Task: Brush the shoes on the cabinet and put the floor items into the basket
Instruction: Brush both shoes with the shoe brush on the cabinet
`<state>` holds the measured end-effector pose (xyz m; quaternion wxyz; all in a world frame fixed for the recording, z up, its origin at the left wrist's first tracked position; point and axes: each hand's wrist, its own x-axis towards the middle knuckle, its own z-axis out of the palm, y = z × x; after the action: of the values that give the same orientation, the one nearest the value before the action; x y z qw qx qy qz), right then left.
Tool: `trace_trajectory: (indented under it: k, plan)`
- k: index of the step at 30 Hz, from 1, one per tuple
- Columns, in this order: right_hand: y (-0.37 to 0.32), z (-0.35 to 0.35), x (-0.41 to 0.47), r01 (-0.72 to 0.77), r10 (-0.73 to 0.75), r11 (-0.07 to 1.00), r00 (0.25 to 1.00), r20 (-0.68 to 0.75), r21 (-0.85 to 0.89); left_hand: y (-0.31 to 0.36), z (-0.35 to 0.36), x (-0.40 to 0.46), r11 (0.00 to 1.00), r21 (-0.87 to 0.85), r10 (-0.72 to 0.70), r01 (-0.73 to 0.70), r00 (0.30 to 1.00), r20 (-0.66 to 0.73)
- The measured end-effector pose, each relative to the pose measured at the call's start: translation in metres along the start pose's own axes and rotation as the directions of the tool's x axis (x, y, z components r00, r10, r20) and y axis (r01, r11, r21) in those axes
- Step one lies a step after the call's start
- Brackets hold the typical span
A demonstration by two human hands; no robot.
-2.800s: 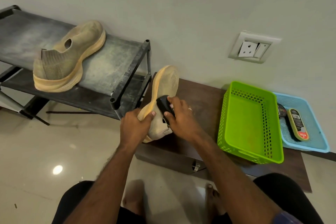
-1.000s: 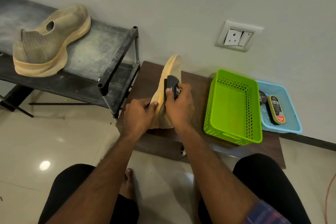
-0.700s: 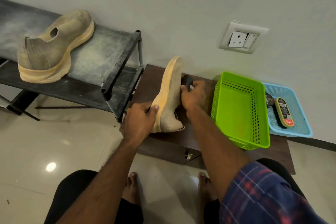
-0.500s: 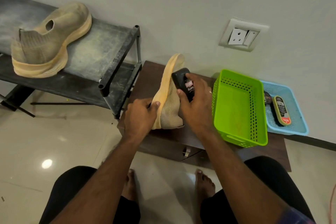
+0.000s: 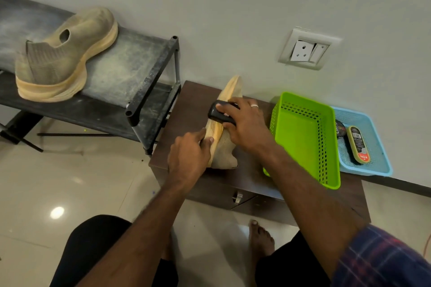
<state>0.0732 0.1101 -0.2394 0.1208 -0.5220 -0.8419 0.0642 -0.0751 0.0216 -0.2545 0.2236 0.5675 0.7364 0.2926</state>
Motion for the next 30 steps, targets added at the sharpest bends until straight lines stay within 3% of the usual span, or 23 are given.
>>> trace_trajectory:
  k: [3, 5, 6, 9, 11, 15, 17, 21, 25, 30]
  plan:
    - [0.007, 0.0, 0.019, -0.052, 0.051, 0.999, 0.997, -0.051, -0.018, 0.007, 0.001, 0.002, 1.0, 0.028, -0.009, 0.009, 1.0, -0.005]
    - [0.012, 0.0, 0.02, -0.126, 0.148, 0.984, 0.972, -0.183, 0.127, 0.008, 0.002, 0.001, 0.998, 0.055, -0.016, 0.016, 1.0, 0.006]
    - [0.013, 0.0, 0.018, -0.095, 0.142, 0.972, 0.965, -0.219, 0.213, 0.008, 0.002, 0.002, 0.998, 0.057, -0.021, 0.02, 1.0, 0.011]
    - [0.01, 0.005, 0.006, 0.132, -0.11, 0.923, 0.991, -0.081, 0.361, 0.003, 0.003, 0.005, 0.998, 0.065, -0.024, 0.023, 1.0, 0.008]
    - [0.014, 0.007, 0.007, 0.141, -0.15, 0.931, 0.989, 0.002, 0.337, 0.002, 0.004, 0.005, 0.996, 0.088, -0.01, 0.009, 1.0, 0.015]
    - [0.028, 0.003, 0.029, -0.015, 0.053, 0.975, 0.984, -0.167, 0.22, 0.0, 0.007, 0.004, 0.998, 0.066, -0.012, 0.011, 1.0, 0.016]
    - [0.032, 0.003, 0.043, -0.119, 0.186, 0.956, 0.953, -0.239, 0.269, -0.003, 0.008, 0.007, 0.997, 0.071, -0.013, 0.012, 1.0, 0.015]
    - [0.049, -0.005, 0.073, -0.341, 0.418, 0.853, 0.9, -0.127, 0.395, -0.005, 0.01, 0.009, 0.997, 0.083, -0.014, 0.012, 1.0, 0.021]
    - [0.059, -0.013, 0.09, -0.463, 0.503, 0.817, 0.864, -0.032, 0.344, -0.005, 0.01, 0.009, 0.997, 0.07, -0.02, 0.019, 1.0, 0.023]
    - [0.035, -0.022, 0.07, -0.388, 0.428, 0.865, 0.901, -0.066, 0.319, -0.004, 0.01, 0.009, 0.999, 0.033, -0.003, 0.002, 1.0, 0.026]
